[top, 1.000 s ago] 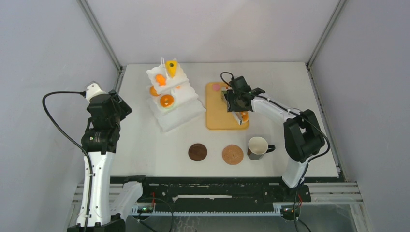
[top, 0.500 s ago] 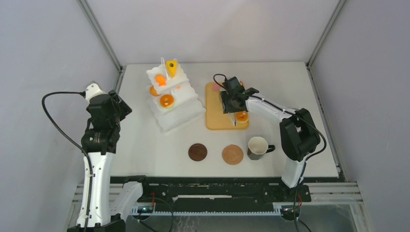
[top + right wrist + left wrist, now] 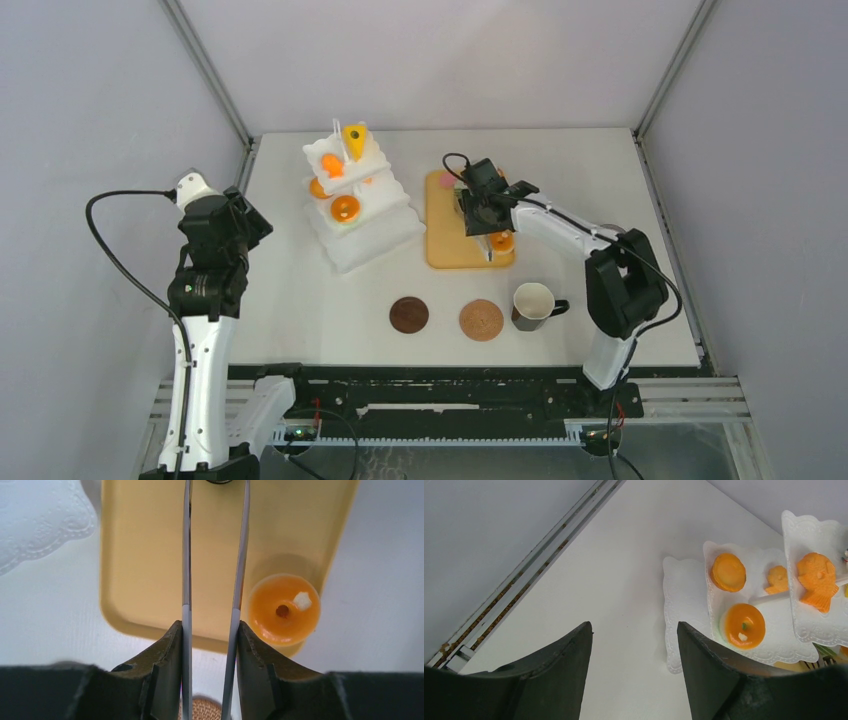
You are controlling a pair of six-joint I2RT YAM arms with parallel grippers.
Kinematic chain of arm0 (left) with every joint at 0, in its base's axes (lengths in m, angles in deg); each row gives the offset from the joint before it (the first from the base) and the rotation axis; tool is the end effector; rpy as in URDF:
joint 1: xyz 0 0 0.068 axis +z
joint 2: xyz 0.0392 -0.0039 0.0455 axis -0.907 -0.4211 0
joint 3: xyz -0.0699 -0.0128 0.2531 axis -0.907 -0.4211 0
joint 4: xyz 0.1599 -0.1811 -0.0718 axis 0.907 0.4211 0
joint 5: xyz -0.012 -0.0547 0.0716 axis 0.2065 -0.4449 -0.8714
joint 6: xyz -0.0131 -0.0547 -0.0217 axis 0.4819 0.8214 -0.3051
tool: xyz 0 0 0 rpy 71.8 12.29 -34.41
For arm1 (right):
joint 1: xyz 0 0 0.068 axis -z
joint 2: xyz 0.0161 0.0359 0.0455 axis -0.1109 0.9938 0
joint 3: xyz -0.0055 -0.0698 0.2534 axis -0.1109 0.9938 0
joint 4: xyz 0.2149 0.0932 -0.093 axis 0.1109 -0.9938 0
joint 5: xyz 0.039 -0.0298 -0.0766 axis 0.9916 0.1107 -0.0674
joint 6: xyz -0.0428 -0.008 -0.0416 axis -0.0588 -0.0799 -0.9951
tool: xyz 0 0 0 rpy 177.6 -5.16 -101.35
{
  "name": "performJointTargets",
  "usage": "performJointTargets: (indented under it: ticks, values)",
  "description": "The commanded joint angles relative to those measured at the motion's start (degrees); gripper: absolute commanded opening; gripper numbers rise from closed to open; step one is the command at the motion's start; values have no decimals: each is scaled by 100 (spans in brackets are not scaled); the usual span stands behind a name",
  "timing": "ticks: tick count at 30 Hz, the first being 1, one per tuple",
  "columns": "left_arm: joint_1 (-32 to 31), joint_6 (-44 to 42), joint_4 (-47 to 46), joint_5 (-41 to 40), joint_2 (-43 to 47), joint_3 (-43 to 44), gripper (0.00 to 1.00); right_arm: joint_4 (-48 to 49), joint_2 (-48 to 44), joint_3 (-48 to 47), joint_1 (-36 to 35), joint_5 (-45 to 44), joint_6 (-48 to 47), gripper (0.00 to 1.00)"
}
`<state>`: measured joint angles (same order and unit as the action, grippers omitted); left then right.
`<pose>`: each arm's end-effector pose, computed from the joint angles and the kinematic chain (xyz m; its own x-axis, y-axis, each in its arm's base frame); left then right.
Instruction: Serve the afternoon tea
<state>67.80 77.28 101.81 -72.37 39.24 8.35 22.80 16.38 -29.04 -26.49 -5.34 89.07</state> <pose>0.1594 0.0234 0.3722 -0.2345 -0.3914 -0.8899 -0.5055 0.8310 -0.2323 0.3227 0.1997 0.2182 -0.8196 -0.1854 -0.5422 -0.2323 0.9725 0.0188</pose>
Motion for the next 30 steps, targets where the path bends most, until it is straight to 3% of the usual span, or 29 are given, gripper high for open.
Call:
performJointTargets:
  ticks: [1,15,30]
  values:
    - [42,-67,-122,-72,100,-39,68,67,-983,-12,20,15,160,28]
    - [42,-48,-124,-12,116,-21,68,119,-2292,25,-30,868,248,23]
    - [45,-61,-63,-42,148,42,68,4,-1199,-1297,-1107,1095,-172,23]
